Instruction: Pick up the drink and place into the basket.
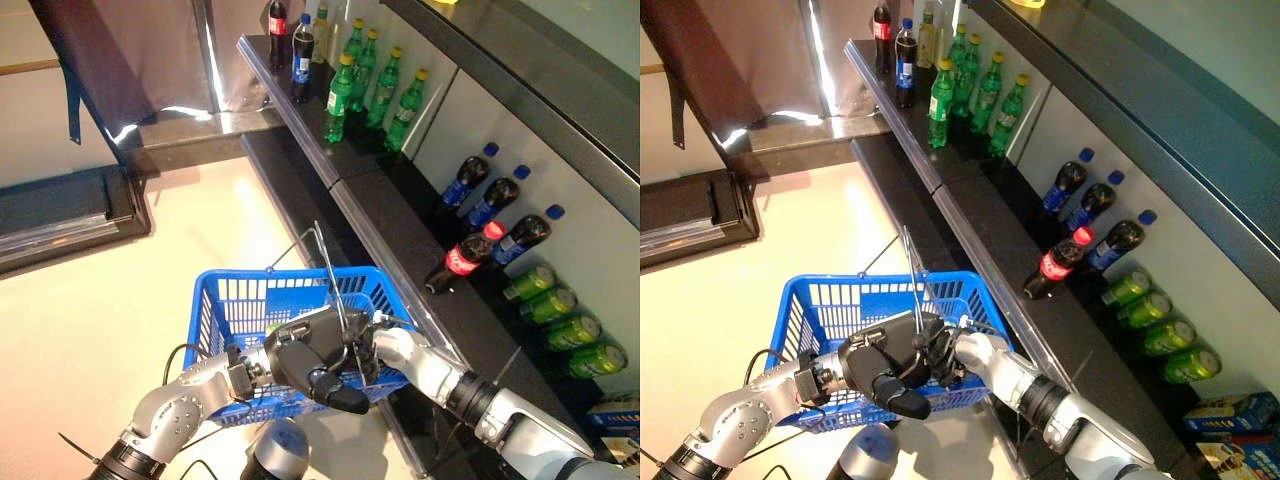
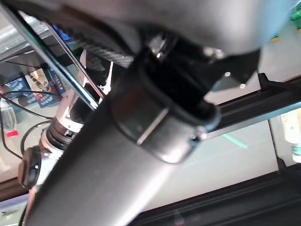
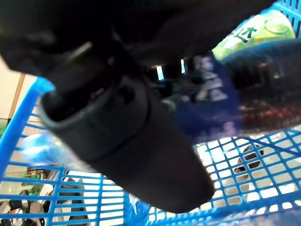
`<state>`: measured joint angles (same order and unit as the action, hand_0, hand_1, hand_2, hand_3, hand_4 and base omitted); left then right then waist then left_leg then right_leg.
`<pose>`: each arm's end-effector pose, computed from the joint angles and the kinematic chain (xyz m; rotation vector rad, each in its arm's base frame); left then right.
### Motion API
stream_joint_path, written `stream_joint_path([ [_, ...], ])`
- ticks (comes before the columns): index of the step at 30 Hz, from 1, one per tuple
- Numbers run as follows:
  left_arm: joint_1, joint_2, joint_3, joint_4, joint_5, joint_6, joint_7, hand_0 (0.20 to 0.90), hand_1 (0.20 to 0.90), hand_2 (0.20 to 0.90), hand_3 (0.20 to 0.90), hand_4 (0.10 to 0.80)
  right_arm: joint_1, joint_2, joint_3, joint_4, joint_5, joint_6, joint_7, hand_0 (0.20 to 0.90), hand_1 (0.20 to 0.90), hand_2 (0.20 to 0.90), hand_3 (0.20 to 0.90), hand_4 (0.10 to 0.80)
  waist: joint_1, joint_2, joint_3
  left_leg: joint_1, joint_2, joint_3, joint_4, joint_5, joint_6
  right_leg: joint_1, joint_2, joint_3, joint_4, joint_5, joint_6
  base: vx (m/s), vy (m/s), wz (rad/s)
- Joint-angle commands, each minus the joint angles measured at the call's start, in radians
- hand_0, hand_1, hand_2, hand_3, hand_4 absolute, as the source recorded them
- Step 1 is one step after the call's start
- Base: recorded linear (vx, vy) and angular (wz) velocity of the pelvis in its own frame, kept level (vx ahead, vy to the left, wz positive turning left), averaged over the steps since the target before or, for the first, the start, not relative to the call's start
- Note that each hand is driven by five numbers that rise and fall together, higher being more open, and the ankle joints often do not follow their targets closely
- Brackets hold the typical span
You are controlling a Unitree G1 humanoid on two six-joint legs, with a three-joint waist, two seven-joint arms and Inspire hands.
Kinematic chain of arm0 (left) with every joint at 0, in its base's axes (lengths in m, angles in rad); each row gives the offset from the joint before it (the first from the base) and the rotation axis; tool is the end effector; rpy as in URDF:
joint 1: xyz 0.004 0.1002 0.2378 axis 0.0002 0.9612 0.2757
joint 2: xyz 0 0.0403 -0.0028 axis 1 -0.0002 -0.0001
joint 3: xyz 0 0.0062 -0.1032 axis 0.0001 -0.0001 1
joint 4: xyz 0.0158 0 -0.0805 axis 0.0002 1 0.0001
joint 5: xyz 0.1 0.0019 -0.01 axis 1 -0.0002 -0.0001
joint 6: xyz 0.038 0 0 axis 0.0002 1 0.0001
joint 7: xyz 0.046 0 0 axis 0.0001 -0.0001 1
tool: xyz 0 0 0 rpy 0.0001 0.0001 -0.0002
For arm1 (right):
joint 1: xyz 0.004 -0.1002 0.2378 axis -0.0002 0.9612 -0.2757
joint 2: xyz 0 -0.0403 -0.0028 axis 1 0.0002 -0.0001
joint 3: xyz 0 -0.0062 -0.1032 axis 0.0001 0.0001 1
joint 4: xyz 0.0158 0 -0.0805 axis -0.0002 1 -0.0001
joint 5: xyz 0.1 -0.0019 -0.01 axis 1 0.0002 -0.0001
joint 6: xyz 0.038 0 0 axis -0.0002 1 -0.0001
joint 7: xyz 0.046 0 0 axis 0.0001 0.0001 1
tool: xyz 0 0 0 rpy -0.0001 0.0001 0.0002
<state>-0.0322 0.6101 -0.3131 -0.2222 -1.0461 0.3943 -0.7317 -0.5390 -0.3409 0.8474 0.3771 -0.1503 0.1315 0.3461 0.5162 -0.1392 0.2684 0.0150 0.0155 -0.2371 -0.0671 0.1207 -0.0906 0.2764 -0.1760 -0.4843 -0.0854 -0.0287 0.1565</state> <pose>0.1923 0.1770 0.0694 -0.5344 0.2868 -1.1890 0.2559 -0.0810 0.0408 -0.8864 0.1936 1.0244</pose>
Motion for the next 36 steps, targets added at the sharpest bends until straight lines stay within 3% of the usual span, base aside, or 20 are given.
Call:
stream_joint_path([
  [1,-0.167,-0.194,-0.082,-0.365,-0.21,-0.152,-0.238,0.3,0.3,0.3,0.2,0.1,-0.096,0.057,0.069,-0.022,0.027,-0.075,-0.031,0.9,0.9,0.9,0.9,0.8,-0.005,0.03,-0.258,0.042,-0.01,-0.011,-0.02,-0.039,0.03,-0.045,0.014,-0.032,0.122,0.0,-0.054,0.0,0.0,0.0],
  [14,-0.156,-0.201,-0.066,-0.359,-0.2,-0.169,-0.202,0.3,0.3,0.3,0.2,0.1,-0.074,0.049,0.037,-0.041,0.036,-0.061,-0.066,0.9,0.9,0.9,0.9,0.8,-0.014,0.03,-0.261,0.043,-0.01,0.001,-0.02,-0.043,0.031,-0.048,0.009,-0.024,0.115,0.008,-0.049,0.0,0.0,0.0],
  [19,-0.137,-0.202,-0.036,-0.343,-0.179,-0.198,-0.136,0.3,0.3,0.3,0.2,0.1,-0.043,0.036,-0.011,-0.068,0.064,-0.048,-0.132,0.9,0.9,0.9,0.9,0.8,-0.025,0.034,-0.261,0.046,-0.008,0.015,-0.02,-0.043,0.034,-0.051,0.004,-0.018,0.115,0.014,-0.042,0.0,0.0,0.0],
  [28,-0.087,-0.208,0.058,-0.3,-0.143,-0.268,-0.029,0.3,0.3,0.3,0.2,0.1,0.035,-0.024,-0.146,-0.184,0.106,-0.056,-0.19,0.9,0.9,0.9,0.9,0.8,-0.065,0.043,-0.26,0.051,-0.004,0.048,-0.02,-0.045,0.041,-0.061,-0.001,0.002,0.108,0.026,-0.03,-0.024,0.006,-0.1],
  [36,-0.04,-0.219,0.162,-0.243,-0.117,-0.344,0.053,0.3,0.3,0.3,0.2,0.1,0.121,-0.083,-0.287,-0.331,0.104,-0.072,-0.185,0.9,0.9,0.9,0.9,0.8,-0.123,0.057,-0.257,0.064,0.015,0.114,-0.02,-0.054,0.04,-0.07,0.0,0.038,0.097,0.034,-0.021,-0.036,0.007,-0.19],
])
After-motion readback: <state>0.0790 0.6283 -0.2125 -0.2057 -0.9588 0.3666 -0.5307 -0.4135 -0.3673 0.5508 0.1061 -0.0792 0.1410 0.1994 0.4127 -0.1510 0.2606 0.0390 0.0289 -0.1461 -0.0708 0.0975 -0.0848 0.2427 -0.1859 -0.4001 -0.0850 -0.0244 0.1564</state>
